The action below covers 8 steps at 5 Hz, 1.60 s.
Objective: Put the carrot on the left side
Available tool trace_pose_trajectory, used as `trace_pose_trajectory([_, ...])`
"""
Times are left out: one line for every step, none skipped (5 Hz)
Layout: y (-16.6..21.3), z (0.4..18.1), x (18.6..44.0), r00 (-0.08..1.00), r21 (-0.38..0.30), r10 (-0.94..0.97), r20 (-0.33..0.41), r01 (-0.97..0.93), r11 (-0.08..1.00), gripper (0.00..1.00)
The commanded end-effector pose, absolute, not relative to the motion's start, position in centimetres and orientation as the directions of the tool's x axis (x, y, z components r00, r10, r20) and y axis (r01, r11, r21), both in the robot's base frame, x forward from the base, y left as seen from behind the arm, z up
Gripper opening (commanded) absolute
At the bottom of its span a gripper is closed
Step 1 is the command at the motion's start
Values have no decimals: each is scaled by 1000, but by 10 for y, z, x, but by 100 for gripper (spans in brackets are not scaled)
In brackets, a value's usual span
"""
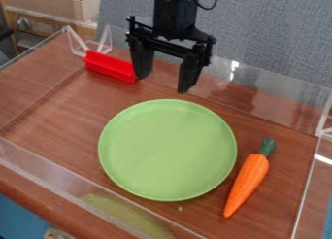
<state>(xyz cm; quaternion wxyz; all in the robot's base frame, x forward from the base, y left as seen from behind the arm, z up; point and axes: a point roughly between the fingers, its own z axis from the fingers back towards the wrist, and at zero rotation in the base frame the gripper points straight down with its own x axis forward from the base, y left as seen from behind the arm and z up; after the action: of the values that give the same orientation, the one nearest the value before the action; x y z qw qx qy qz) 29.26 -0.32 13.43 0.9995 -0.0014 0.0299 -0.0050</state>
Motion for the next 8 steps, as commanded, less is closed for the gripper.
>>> trace_pose_trajectory([-10, 119, 289, 995, -10, -34, -89, 34, 999, 100])
trace_pose_trajectory([-45, 94, 283, 991, -22, -86, -99, 84, 996, 100])
trace_pose_trajectory([-86, 71, 281, 989, -22, -125, -82, 124, 992, 100])
trace_pose_trajectory([-122, 54, 278, 985, -27, -157, -65, 155, 987, 100])
trace_pose_trajectory([-139, 52, 269, 976, -30, -209, -60, 208, 978, 100])
trace_pose_trajectory([-139, 50, 268, 976, -25, -211, -58, 209, 978, 100])
trace_pose_trajectory([-139, 33, 271, 975, -24, -212, -62, 211, 977, 0])
trace_pose_trajectory([-131, 32, 276, 977, -14, -208, -53, 207, 978, 0])
